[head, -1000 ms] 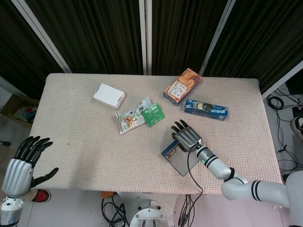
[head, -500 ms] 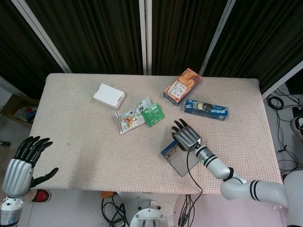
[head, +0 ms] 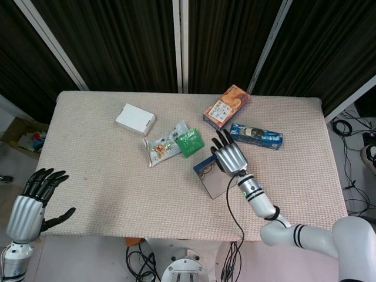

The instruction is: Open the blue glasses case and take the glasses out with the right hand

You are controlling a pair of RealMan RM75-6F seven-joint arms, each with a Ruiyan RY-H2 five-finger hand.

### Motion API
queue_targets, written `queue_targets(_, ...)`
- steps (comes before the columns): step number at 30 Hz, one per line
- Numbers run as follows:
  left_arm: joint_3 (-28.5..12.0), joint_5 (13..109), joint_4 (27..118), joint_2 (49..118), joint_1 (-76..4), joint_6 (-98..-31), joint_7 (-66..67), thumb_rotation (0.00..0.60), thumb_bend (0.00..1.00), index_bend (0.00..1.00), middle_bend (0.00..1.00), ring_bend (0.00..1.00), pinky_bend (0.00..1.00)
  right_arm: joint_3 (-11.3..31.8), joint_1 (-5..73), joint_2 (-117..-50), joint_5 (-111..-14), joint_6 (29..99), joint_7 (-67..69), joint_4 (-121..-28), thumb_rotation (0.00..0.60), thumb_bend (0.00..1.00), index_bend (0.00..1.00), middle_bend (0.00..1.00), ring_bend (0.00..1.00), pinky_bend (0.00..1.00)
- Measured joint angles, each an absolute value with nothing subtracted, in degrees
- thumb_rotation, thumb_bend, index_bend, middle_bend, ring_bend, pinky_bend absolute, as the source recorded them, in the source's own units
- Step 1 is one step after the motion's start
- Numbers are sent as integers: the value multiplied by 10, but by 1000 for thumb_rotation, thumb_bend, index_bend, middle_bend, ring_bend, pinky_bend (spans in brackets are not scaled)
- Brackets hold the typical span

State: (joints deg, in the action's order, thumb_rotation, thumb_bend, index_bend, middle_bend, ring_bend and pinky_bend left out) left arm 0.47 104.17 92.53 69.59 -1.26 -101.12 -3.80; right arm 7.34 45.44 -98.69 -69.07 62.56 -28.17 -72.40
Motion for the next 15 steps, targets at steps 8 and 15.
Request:
queue_targets(8, 6, 1035, 912, 699, -11, -1013, -51, 600, 57, 204, 203, 116, 127, 89, 455, -1089, -751, 700, -253, -568, 600, 450, 545, 218, 0, 0)
queue_targets(15, 6, 1033, 904, 702, -12, -1012, -57, 600, 56, 203, 203, 116, 127, 95, 452, -1145, -793, 747, -217, -473, 600, 454, 544, 215, 0, 0)
